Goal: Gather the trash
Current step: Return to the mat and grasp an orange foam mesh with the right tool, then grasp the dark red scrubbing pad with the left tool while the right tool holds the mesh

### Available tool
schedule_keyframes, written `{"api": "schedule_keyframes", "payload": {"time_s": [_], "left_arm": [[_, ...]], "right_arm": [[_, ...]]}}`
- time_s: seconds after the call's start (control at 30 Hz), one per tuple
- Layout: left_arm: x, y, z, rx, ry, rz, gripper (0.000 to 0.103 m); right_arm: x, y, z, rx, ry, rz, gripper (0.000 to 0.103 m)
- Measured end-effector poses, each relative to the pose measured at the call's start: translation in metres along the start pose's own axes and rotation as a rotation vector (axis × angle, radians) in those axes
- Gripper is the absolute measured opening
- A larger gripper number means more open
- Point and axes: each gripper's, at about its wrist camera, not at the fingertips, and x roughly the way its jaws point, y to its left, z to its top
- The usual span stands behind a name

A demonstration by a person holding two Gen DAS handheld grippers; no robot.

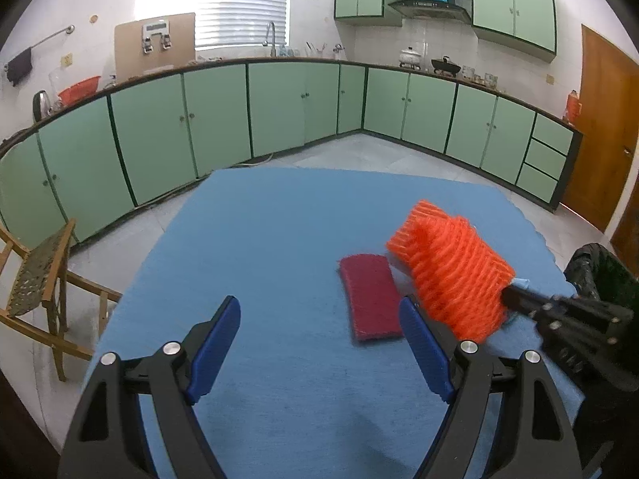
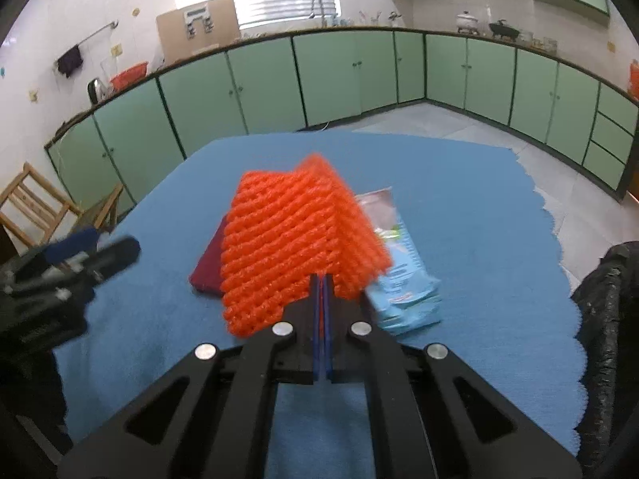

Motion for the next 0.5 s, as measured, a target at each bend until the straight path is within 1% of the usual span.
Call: {"api": "schedule_keyframes", "payload": {"time_s": [0.1, 0.23, 0.37, 0.43, 0.5], "left_arm": [[0.008, -0.01, 0.001, 0.015, 0.01, -0.011, 0.08], [0.025, -0.025, 0.0, 0.046, 0.032, -0.019, 0.08], [0.04, -0.036, -0.002, 0.07, 0.06, -0.014, 0.08], [0.05, -0.039, -0.005, 0.08, 0.082, -0.006, 0.08], [0.063, -0.041, -0.006, 0.081, 0.131, -0.008, 0.08]], "right_arm": [[-0.012, -0.016, 0.001, 0.019, -0.025, -0.02, 0.0], [-0.01, -0.035, -0.005, 0.052, -0.009, -0.052, 0.0], [-0.006, -0.043, -0.012, 0.069, 0.005, -0.048, 0.0], [-0.005, -0.044, -0.015, 0.067, 0.009, -0.044, 0.0], [-0.005, -0.045, -0.016, 0.067, 0.01, -0.04, 0.0]]}}
